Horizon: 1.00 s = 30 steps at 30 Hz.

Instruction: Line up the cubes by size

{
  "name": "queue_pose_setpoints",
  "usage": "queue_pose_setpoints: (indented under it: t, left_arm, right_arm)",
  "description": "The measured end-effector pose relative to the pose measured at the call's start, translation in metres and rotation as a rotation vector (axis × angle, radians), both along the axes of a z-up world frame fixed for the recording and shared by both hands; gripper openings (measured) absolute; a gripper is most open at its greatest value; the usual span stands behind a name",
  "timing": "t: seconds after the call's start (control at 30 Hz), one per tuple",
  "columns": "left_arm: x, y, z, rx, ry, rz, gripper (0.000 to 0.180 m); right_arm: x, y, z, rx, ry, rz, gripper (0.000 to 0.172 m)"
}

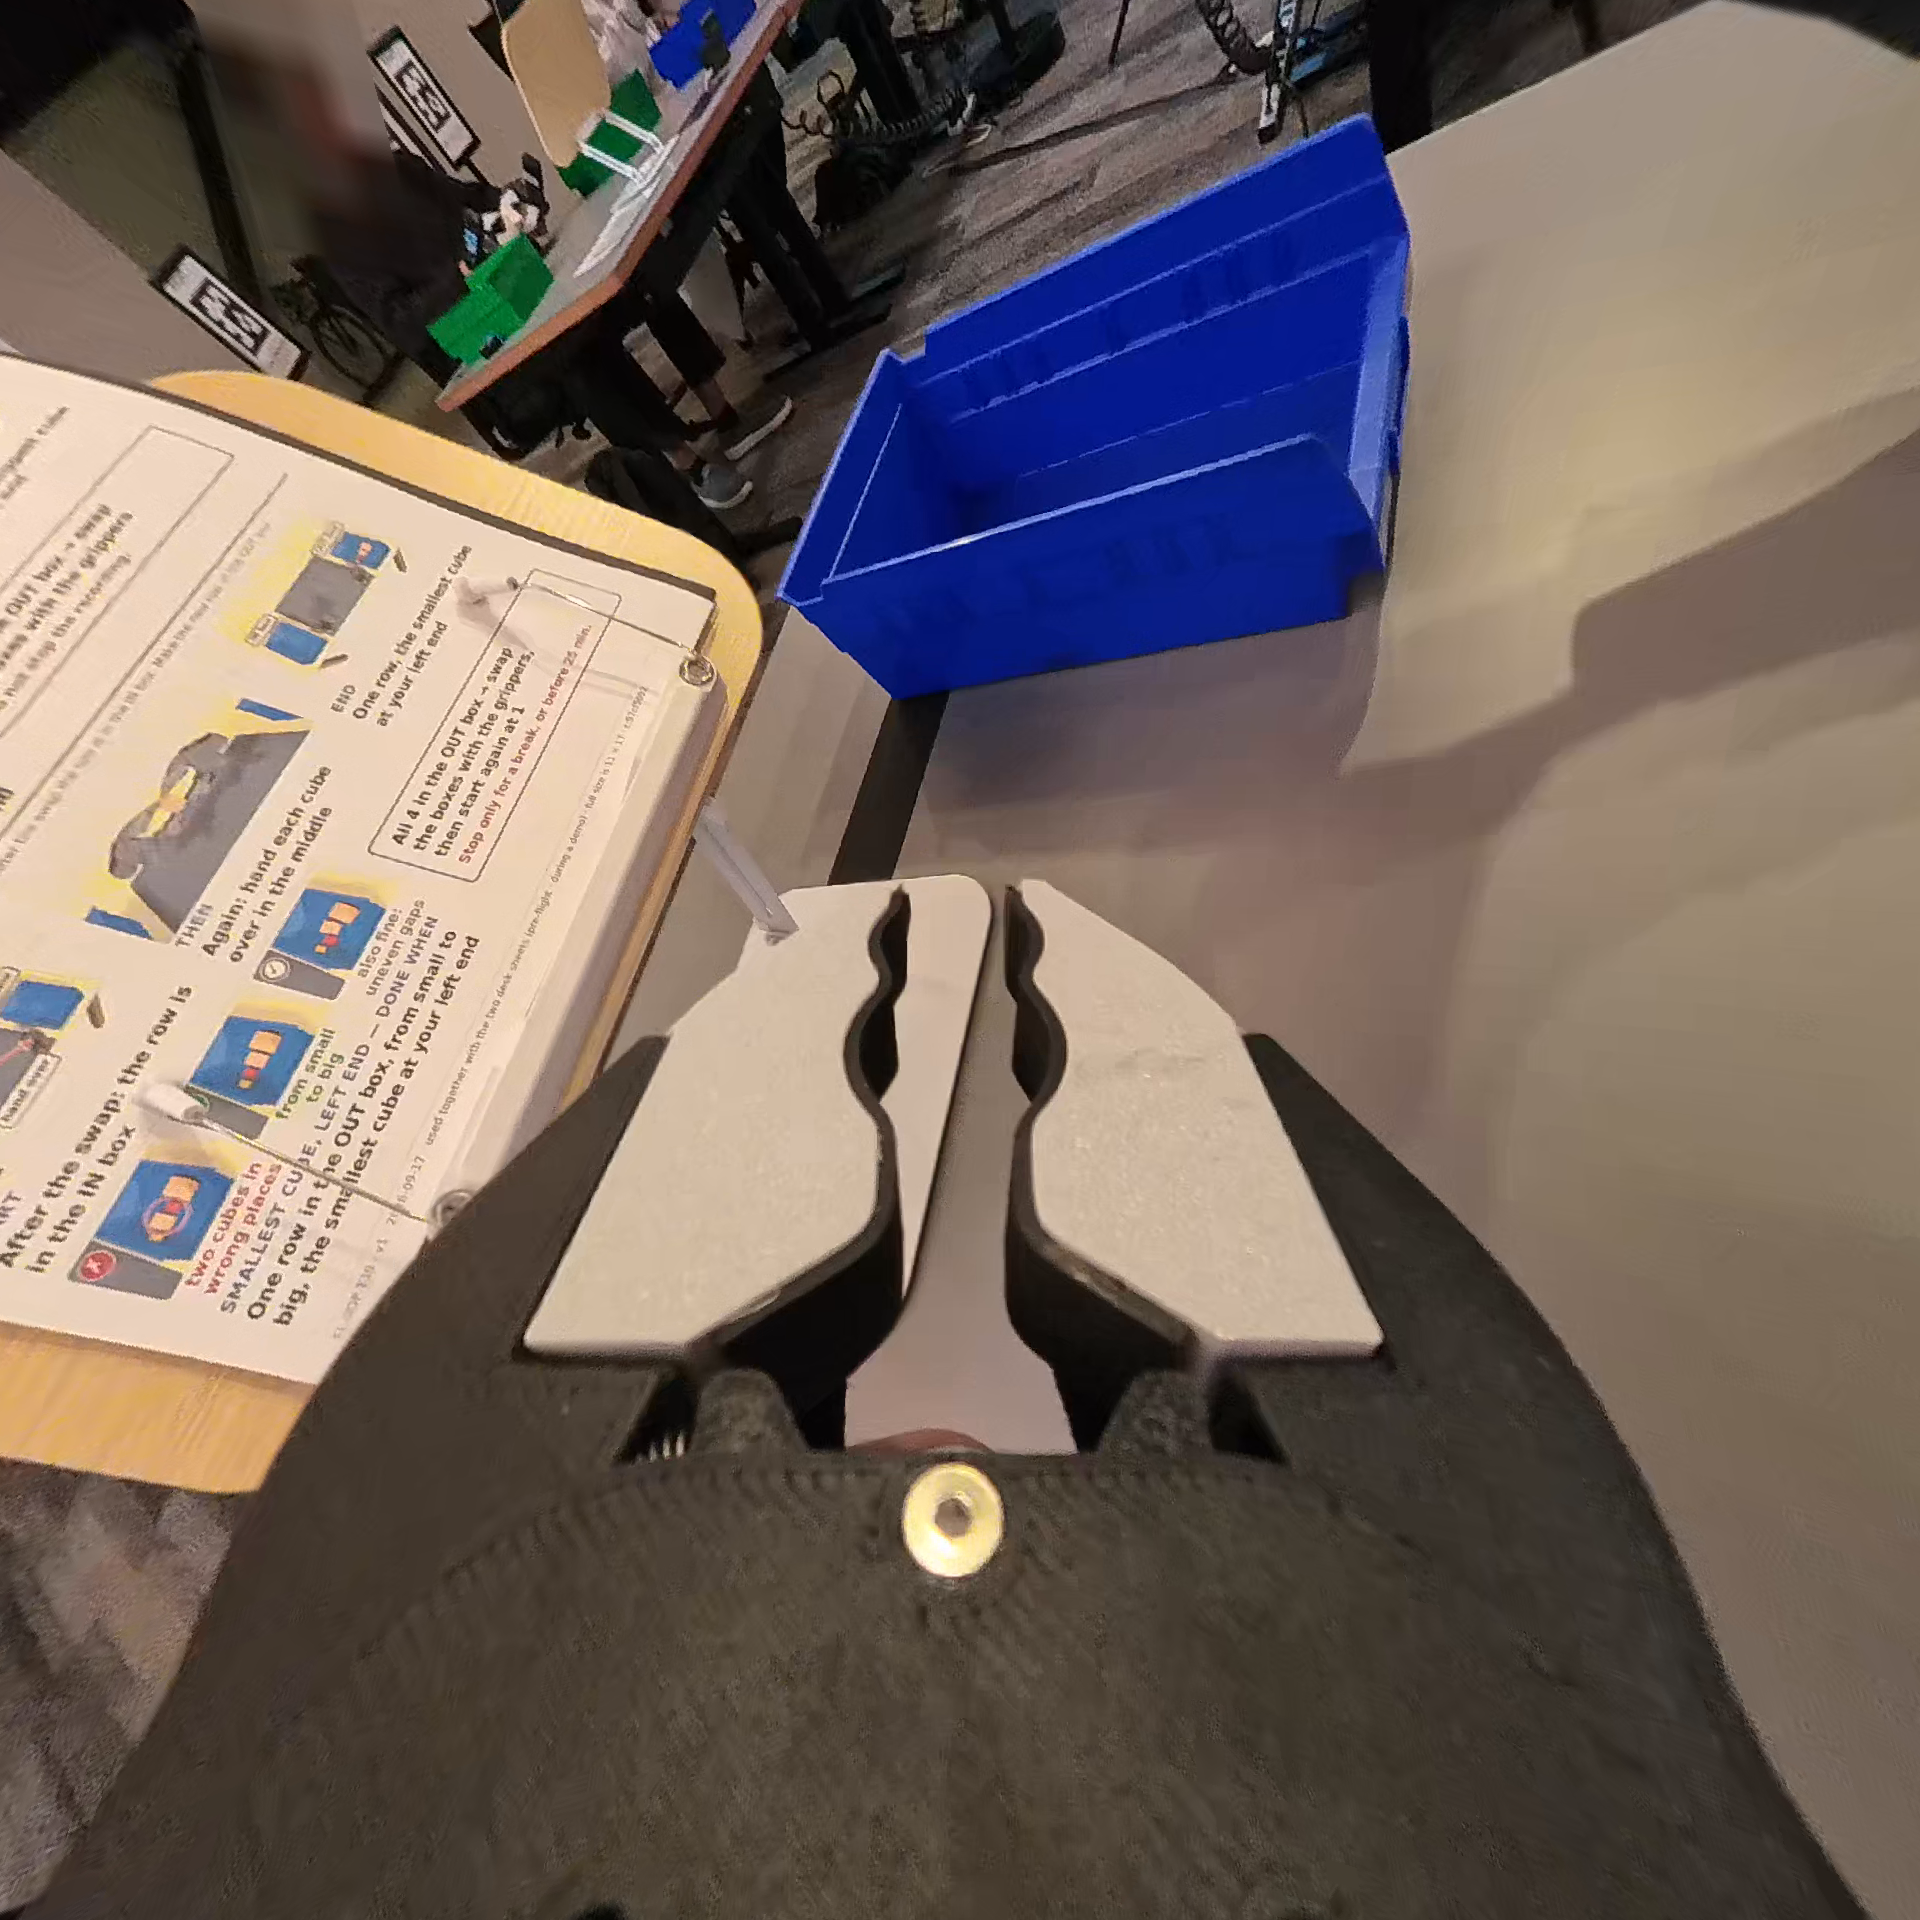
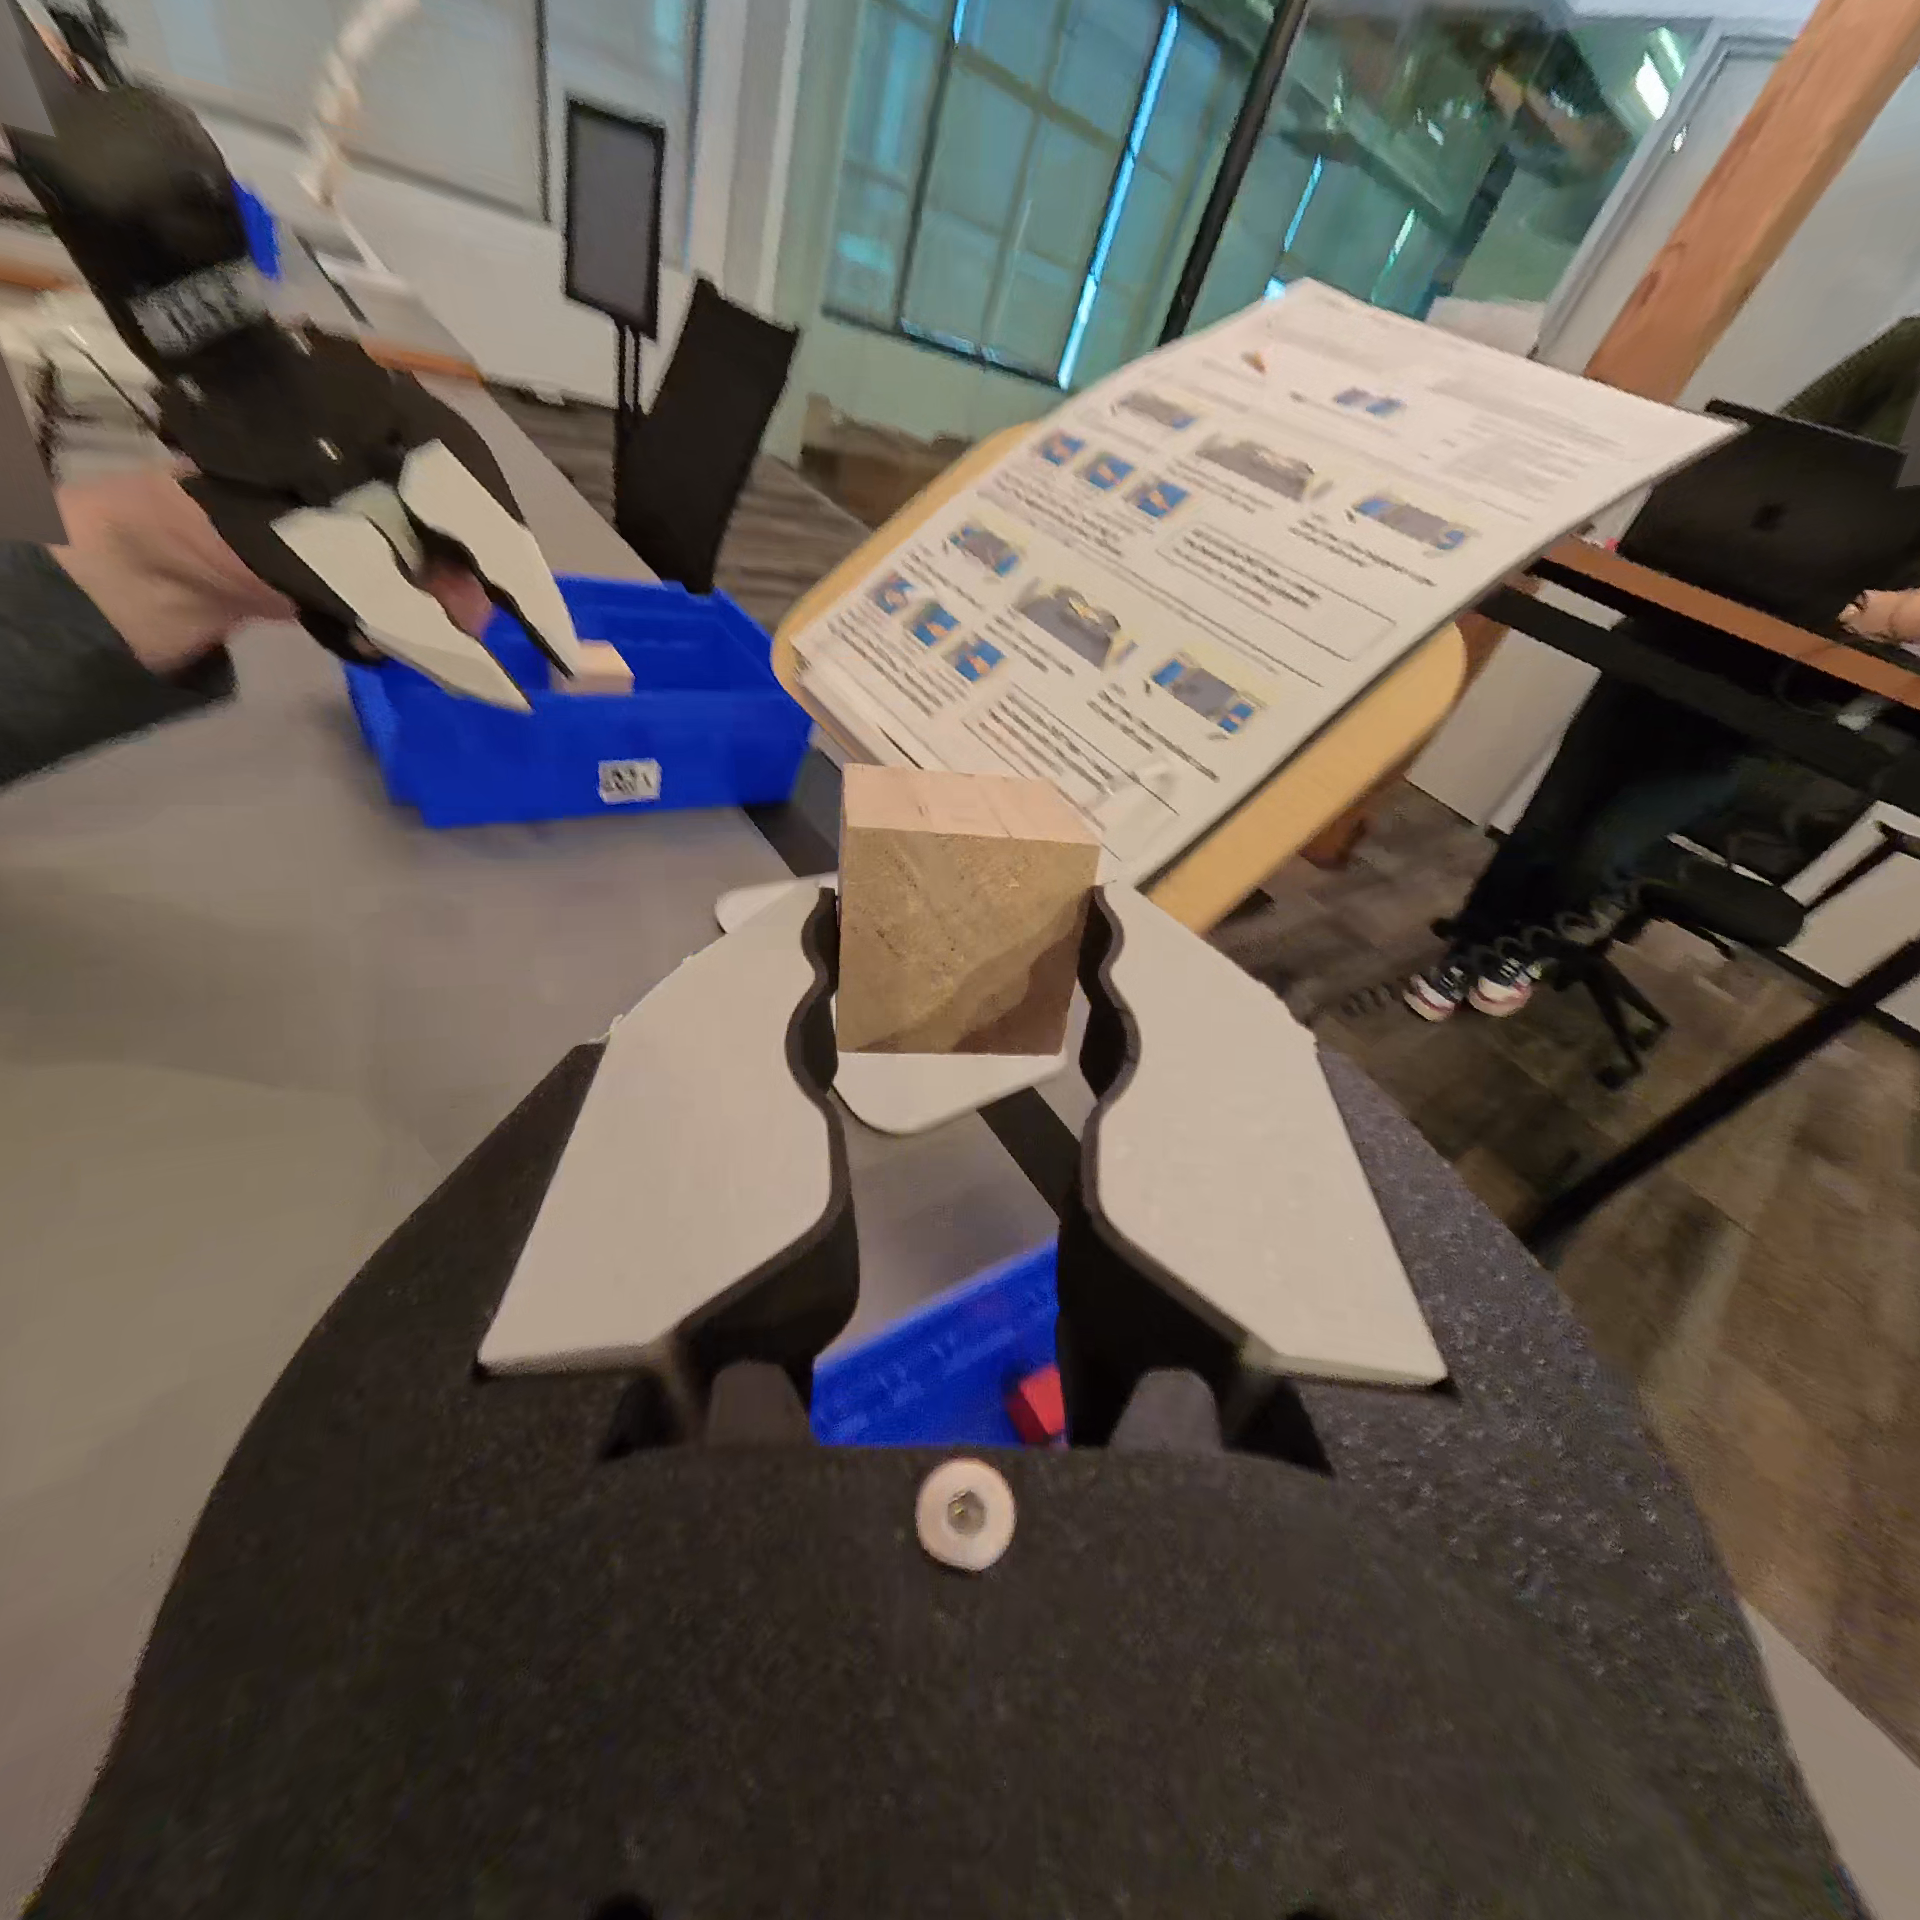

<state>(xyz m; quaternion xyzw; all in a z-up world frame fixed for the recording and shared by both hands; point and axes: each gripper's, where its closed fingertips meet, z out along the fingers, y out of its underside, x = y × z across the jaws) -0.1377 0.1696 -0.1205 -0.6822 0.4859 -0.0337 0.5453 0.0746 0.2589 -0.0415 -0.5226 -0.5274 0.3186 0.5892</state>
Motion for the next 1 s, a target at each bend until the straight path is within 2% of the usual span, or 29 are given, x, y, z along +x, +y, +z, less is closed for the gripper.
queue_pose_setpoints:
  t: [0.03, 0.43, 0.67, 1.0]
  left_arm:
    - [-0.001, 0.001, 0.0, -0.007, -0.005, 0.007, 0.018]
    - [-0.005, 0.003, -0.009, -0.041, 0.039, 0.024, 0.02]
    - [-0.009, 0.003, -0.009, -0.042, 0.044, 0.033, 0.02]
    - [-0.013, 0.004, -0.01, -0.052, 0.053, 0.045, 0.02]
  right_arm:
    - [0.005, 0.007, -0.004, 0.014, -0.042, -0.017, 0.044]
    - [0.047, 0.081, -0.066, 0.09, -0.55, -0.098, 0.044]
    - [0.053, 0.107, -0.108, 0.039, -0.746, -0.093, 0.044]
    - [0.058, 0.123, -0.147, -0.02, -0.888, -0.067, 0.044]
